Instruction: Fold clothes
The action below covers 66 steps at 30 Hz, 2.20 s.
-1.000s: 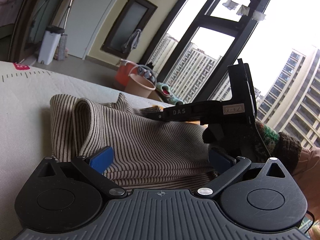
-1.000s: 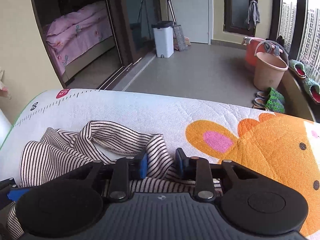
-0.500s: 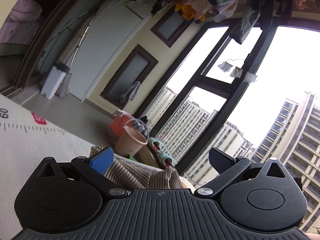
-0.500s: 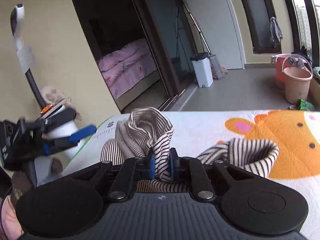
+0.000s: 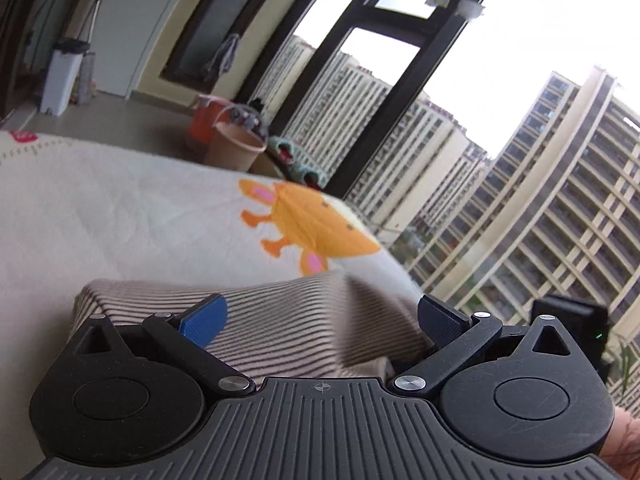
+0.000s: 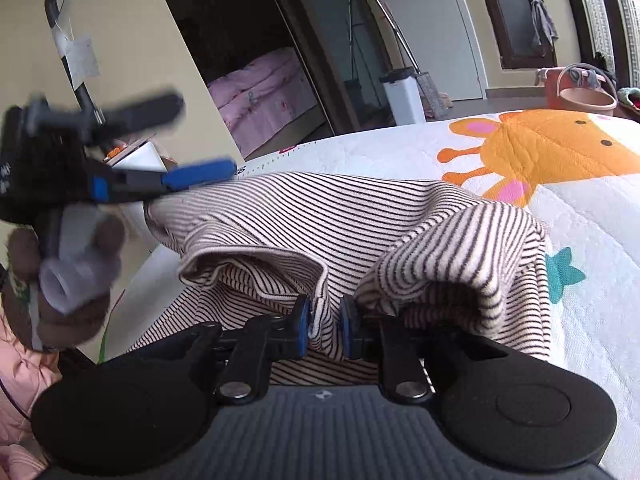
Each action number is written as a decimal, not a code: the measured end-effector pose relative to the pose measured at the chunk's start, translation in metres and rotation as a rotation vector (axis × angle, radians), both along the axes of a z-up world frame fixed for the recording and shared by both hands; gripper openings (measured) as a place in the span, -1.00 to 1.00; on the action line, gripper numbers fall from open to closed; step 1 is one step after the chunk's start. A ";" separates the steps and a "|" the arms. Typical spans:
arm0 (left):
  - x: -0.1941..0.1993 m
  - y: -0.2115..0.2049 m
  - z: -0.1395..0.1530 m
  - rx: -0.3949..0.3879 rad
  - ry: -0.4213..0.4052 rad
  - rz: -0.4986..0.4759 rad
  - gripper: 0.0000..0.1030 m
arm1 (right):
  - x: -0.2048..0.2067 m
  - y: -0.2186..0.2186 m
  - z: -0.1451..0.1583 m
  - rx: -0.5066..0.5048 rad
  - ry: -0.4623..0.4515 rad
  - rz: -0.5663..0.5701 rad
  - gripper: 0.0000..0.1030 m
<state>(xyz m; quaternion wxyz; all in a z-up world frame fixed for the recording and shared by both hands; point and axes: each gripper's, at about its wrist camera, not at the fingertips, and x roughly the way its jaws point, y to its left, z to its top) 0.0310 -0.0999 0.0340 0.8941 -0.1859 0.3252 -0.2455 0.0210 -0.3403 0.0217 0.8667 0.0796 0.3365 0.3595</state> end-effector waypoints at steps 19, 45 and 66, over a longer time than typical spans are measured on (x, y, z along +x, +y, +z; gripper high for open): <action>0.023 0.052 -0.016 0.181 0.128 0.146 1.00 | 0.074 -0.063 0.005 0.026 0.048 -0.239 0.71; 0.092 0.051 0.004 0.202 -0.084 0.323 0.84 | 0.175 -0.030 0.011 0.012 -0.096 -0.332 0.54; -0.012 0.001 -0.029 0.204 -0.011 0.069 1.00 | 0.070 -0.032 -0.038 0.309 0.071 -0.097 1.00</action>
